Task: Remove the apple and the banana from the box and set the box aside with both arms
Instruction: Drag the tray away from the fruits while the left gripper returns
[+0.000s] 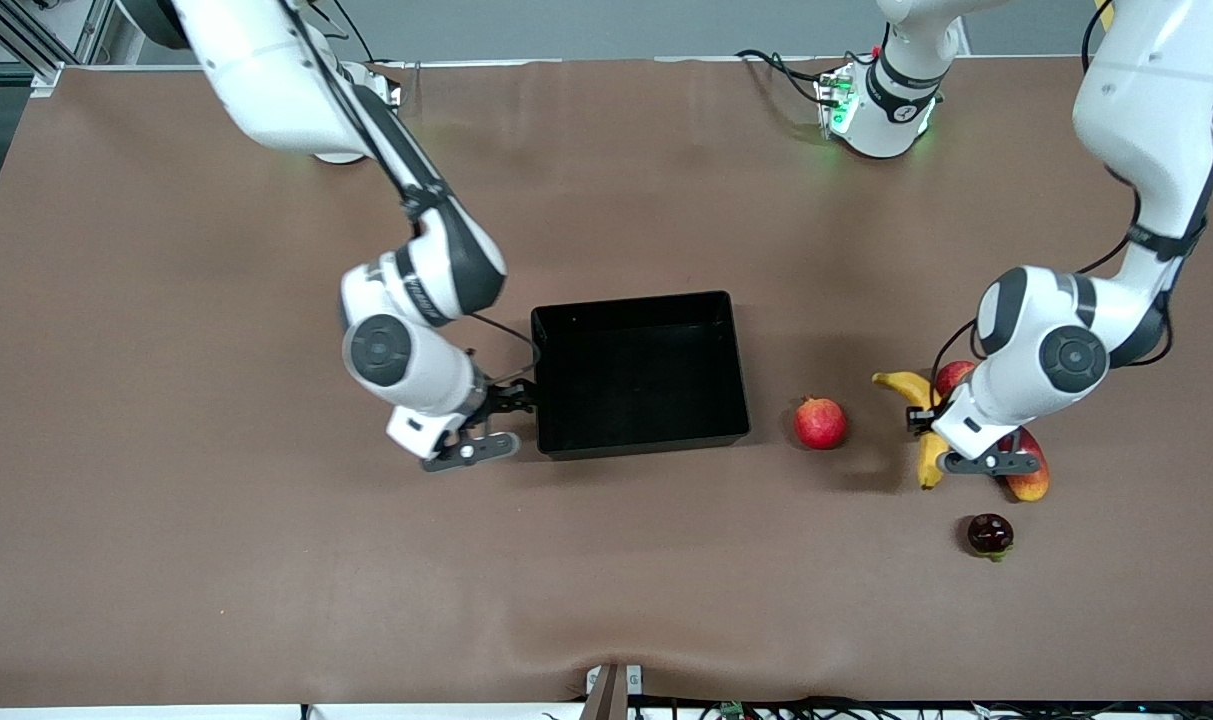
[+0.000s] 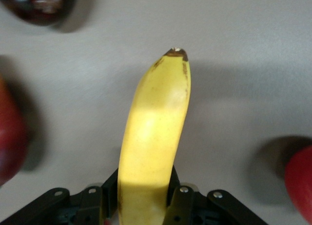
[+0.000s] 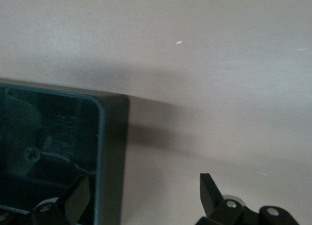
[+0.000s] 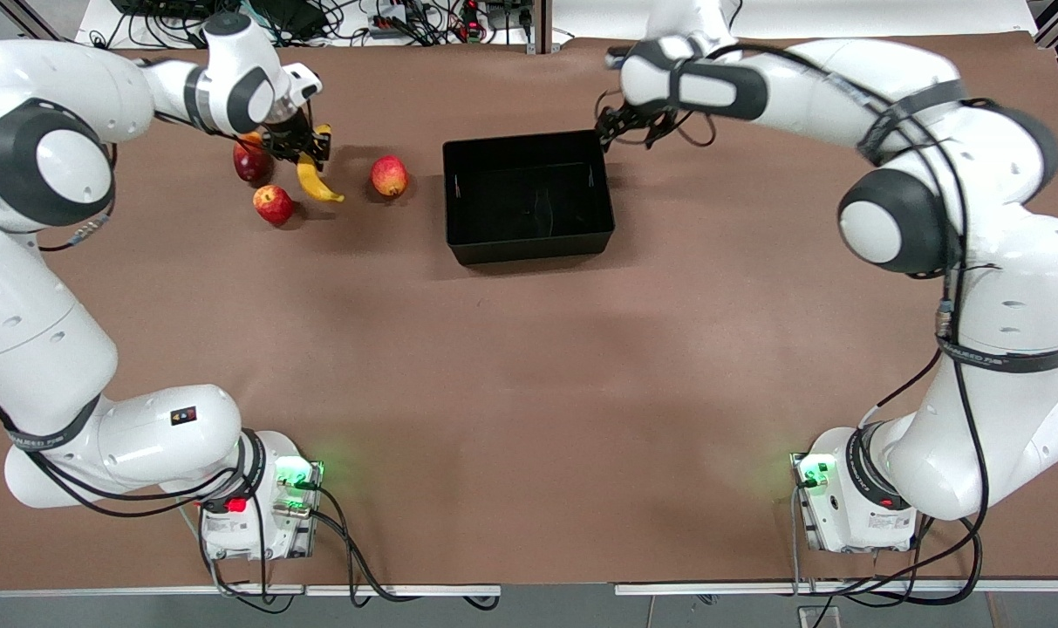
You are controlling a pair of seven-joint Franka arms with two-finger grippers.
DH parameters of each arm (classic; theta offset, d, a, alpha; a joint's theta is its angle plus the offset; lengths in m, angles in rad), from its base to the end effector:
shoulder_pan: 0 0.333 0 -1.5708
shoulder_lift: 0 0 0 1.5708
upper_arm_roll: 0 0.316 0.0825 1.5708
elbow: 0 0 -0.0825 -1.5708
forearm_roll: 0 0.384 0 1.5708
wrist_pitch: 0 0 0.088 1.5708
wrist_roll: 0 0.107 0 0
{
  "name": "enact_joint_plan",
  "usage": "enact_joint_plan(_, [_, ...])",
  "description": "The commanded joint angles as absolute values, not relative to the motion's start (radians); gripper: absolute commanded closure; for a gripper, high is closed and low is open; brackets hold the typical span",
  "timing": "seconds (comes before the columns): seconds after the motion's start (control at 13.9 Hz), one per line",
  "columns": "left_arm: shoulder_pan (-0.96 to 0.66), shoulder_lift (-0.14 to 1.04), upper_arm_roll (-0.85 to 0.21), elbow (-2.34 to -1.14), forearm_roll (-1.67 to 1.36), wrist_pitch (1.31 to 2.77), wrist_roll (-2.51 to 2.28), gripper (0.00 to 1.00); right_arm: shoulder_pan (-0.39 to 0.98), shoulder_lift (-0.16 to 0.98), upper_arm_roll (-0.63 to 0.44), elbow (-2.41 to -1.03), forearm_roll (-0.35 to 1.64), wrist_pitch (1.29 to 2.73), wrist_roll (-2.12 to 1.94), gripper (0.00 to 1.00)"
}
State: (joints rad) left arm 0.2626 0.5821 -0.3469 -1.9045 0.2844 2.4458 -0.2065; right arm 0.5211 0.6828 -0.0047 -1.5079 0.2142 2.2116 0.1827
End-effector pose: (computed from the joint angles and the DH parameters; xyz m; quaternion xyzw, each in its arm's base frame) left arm 0.6284 -0.0431 0.2065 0.9997 -0.0218 0.0035 0.0036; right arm 0.6176 0.3594 0.2656 -0.9909 -0.1035 0.0193 0.0833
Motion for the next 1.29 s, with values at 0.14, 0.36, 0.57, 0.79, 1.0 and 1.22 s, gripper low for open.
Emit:
enact_joint_plan(0.14, [0.255,0.699,-0.348,-1.809,0.333,2.511,-0.195,0.77,0.578,0.703,-0.012,-1.491,0.222,2.229,0.219,0.00])
enact_joint_plan(0.36, [0.258,0.654,-0.351,-1.805,0.336,2.504,-0.204,0.00,0.586,0.704,-0.012,-1.512,0.222,2.233,0.230,0.00])
enact_joint_plan(0.57, [0.256,0.497,-0.368,-1.763,0.321,2.313,-0.203,0.00,0.595,0.706,-0.012,-1.540,0.213,2.240,0.212,1.00])
enact_joint_plan(0.79, [0.258,0.378,-0.391,-1.654,0.316,2.056,-0.198,0.00,0.597,0.707,-0.012,-1.543,0.213,2.240,0.215,1.00])
enact_joint_plan(1.0, [0.256,0.275,-0.394,-1.550,0.314,1.840,-0.195,0.00,0.594,0.703,-0.014,-1.542,0.210,2.246,0.213,1.00])
enact_joint_plan(1.22, [0.261,0.183,-0.410,-1.468,0.215,1.646,-0.193,0.00,0.569,0.690,-0.017,-1.542,0.210,2.260,0.213,1.00])
